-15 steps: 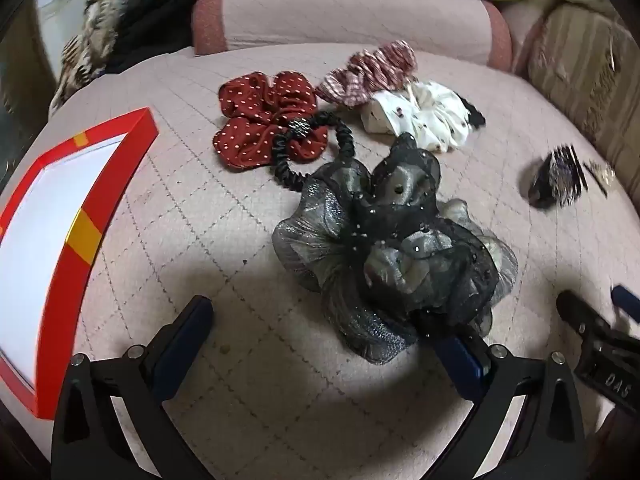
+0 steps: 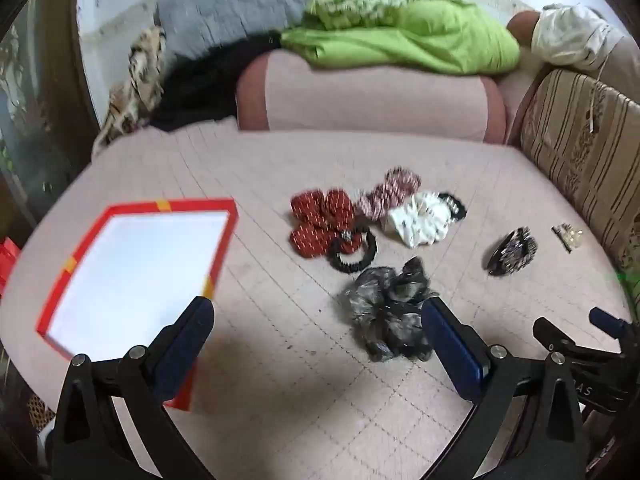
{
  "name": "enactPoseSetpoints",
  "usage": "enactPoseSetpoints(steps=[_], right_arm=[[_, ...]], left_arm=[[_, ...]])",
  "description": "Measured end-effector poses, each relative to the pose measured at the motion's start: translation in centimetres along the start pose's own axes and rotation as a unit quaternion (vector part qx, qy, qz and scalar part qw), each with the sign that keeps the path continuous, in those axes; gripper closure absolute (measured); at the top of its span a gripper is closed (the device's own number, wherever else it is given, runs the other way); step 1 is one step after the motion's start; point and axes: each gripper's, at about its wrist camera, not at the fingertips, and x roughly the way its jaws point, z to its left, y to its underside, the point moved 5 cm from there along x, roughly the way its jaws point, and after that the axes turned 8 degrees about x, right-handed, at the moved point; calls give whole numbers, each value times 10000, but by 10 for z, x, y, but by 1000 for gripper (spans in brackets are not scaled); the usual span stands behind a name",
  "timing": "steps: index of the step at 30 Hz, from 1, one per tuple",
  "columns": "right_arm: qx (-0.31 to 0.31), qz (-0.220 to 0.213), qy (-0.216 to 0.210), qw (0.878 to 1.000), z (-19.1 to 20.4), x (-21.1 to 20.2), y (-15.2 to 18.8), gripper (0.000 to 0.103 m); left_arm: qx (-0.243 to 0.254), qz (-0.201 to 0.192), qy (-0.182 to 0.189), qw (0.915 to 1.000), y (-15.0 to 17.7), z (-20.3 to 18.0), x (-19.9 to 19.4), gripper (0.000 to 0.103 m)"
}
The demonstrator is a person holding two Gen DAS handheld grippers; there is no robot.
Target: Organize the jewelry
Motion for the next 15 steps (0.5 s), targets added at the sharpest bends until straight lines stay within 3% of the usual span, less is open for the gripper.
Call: enactPoseSetpoints(steps=[9, 15], right_arm=[[-18, -312, -250, 9992, 7, -70, -6, 1], [17, -721, -214, 9972, -1, -118, 2, 1]], left_arm=[[43, -421, -149, 9990, -27, 6, -69, 0], [53, -535, -93, 9985, -25, 10, -102, 0]])
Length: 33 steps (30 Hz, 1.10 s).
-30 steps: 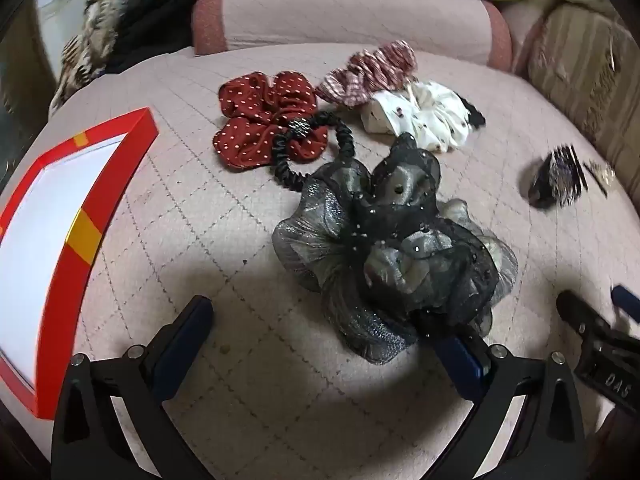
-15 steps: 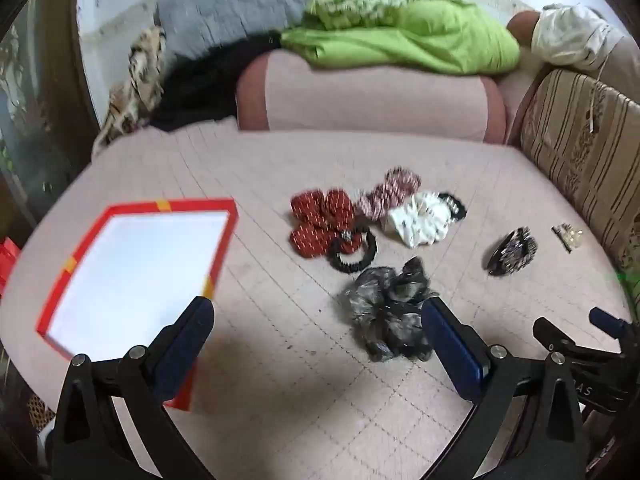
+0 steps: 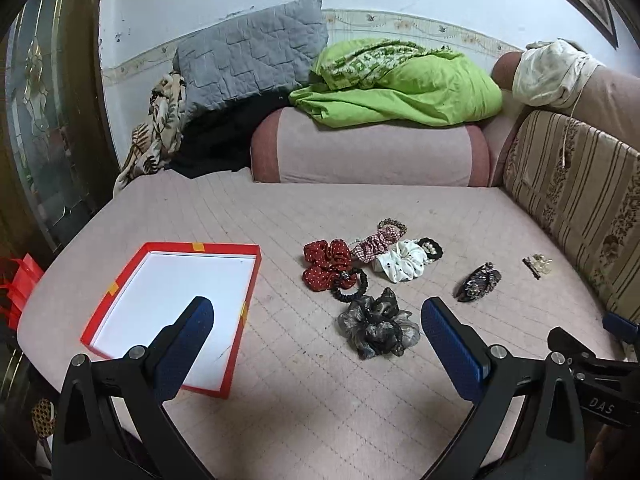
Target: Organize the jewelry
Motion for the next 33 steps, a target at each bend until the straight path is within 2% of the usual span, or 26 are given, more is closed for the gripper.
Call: enactPoseSetpoints(steps=[3, 8, 12, 17, 19, 22, 28, 33], right_arm=[[156, -93, 126, 9998, -6, -11, 4, 0], [415, 12, 43, 9991, -11, -8, 14, 0], [283, -53, 83, 9996, -6, -8, 19, 0], [72, -409, 336, 9986, -6, -14, 20, 0], [253, -329, 206, 9989, -10, -11, 18, 0], [461, 48, -66, 9989, -10, -2, 22, 0], [381, 426, -162, 9982, 0, 14, 31, 0], [306, 495, -109, 9982, 1, 22, 35, 1]], left_arm=[[-56, 37, 93, 9999, 5, 2, -14, 0], [61, 203, 37, 9998, 21, -3, -21, 0], [-25, 384, 126, 9992, 29, -2, -14, 0], [-103, 518, 175, 9985, 32, 0, -7, 0], [-137, 560, 219, 9981, 34, 0, -5, 0], [-125, 622, 209, 9978, 35, -1, 1, 0], [-17, 817, 280, 9963, 40, -8, 15, 0], [59, 951, 266, 9951, 43, -10, 26, 0]])
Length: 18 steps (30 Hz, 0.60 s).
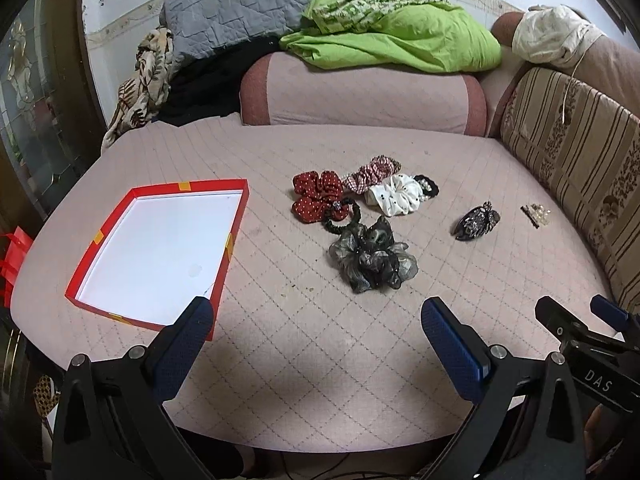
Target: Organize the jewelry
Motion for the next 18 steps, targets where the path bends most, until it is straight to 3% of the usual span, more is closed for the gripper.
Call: enactPoseSetpoints(steps=[18], right_arm=[[21, 417, 123, 9991, -4, 38, 4, 1]], left_arm=[[150, 661, 149, 9976, 11, -3, 49, 0]])
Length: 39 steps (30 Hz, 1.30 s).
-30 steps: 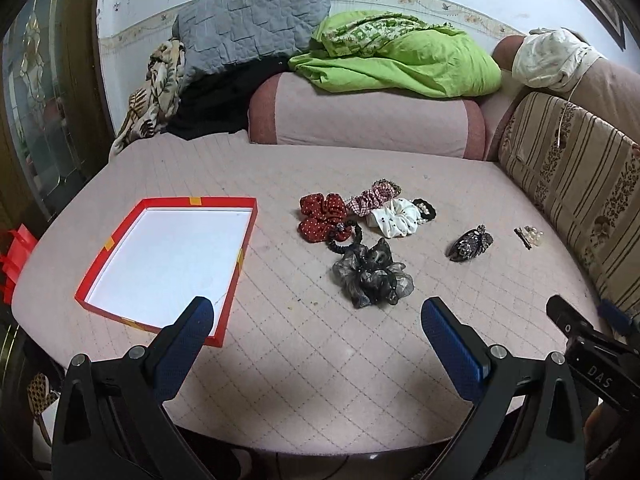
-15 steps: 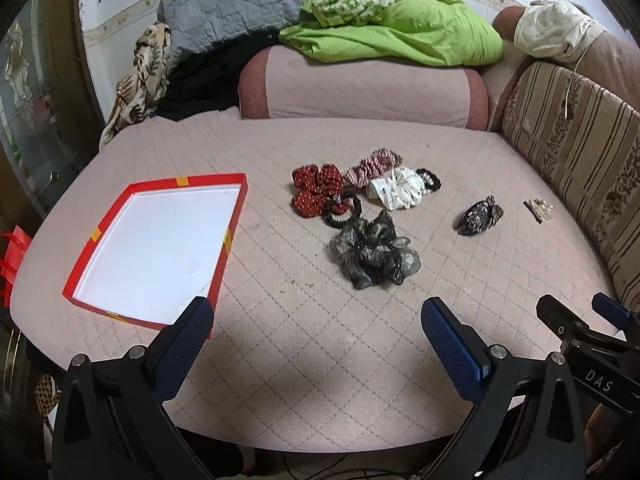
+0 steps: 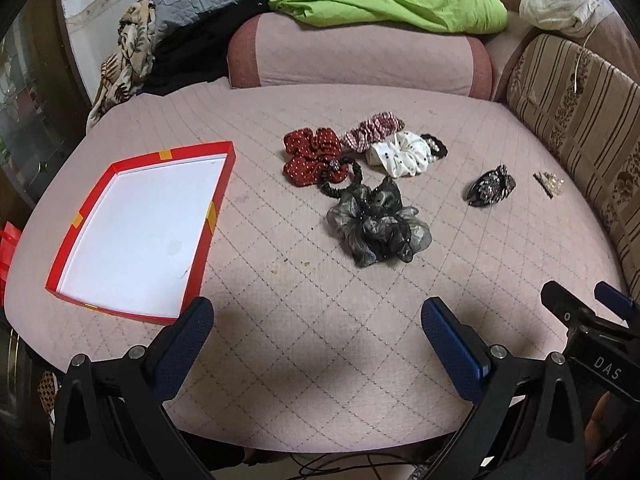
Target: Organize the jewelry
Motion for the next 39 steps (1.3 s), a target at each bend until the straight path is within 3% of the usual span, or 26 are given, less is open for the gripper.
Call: enactPoseSetpoints(steps=[17, 23, 32, 39], right_arm=[[116, 317, -59, 9994, -7, 33, -3, 2], [158, 266, -63, 9995, -16, 46, -14, 5], [185, 168, -279, 9993, -23, 82, -54, 14], [765, 214, -478, 9957, -34, 113, -97, 14]], left_arm=[[189, 419, 207, 9987, -2, -9, 34, 0], [-19, 139, 461, 9988, -21, 8, 37, 0], [357, 225, 1048, 9936, -42, -17, 74, 4], [424, 431, 1332, 9892, -61, -33, 114, 7]])
